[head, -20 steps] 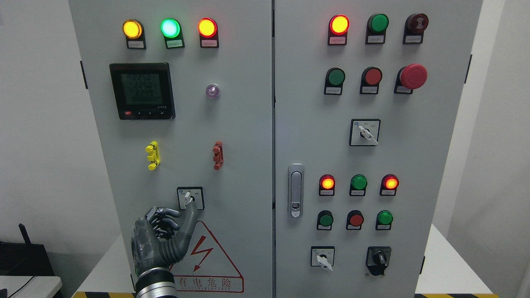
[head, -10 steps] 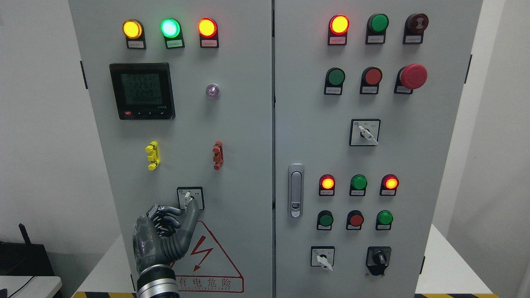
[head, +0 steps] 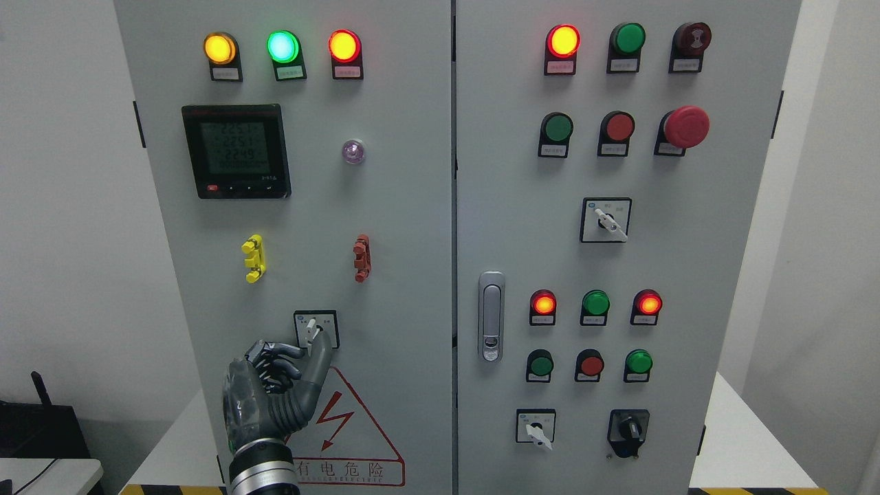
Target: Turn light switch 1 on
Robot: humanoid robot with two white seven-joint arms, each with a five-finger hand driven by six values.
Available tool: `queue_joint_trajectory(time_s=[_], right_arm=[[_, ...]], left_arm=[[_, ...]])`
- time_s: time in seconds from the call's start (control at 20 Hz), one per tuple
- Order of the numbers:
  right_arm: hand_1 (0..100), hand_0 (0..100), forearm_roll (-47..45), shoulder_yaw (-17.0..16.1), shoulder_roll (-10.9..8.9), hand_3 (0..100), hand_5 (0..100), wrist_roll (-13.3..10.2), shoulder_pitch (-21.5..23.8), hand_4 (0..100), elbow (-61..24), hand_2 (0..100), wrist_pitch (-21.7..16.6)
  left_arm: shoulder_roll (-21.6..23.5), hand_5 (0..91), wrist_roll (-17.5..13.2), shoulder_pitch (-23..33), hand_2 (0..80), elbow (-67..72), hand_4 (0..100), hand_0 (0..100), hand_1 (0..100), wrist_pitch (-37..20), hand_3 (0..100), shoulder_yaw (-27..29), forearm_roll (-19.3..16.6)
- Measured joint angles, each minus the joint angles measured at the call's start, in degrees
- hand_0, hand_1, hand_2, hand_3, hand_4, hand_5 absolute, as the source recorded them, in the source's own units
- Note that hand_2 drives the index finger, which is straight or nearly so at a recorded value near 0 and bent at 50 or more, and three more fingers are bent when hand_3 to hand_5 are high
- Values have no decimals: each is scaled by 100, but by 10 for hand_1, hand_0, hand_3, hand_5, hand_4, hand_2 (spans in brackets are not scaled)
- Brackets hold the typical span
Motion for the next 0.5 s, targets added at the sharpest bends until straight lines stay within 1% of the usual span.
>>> queue_joint_trajectory(time_s=[0.5], right_arm=[[389,120,0,0,0,0,0,0,0,0,0,0,0]], left_arm=[[-1,754,0,-52,612,23,881,106,453,2,894,-35,45]])
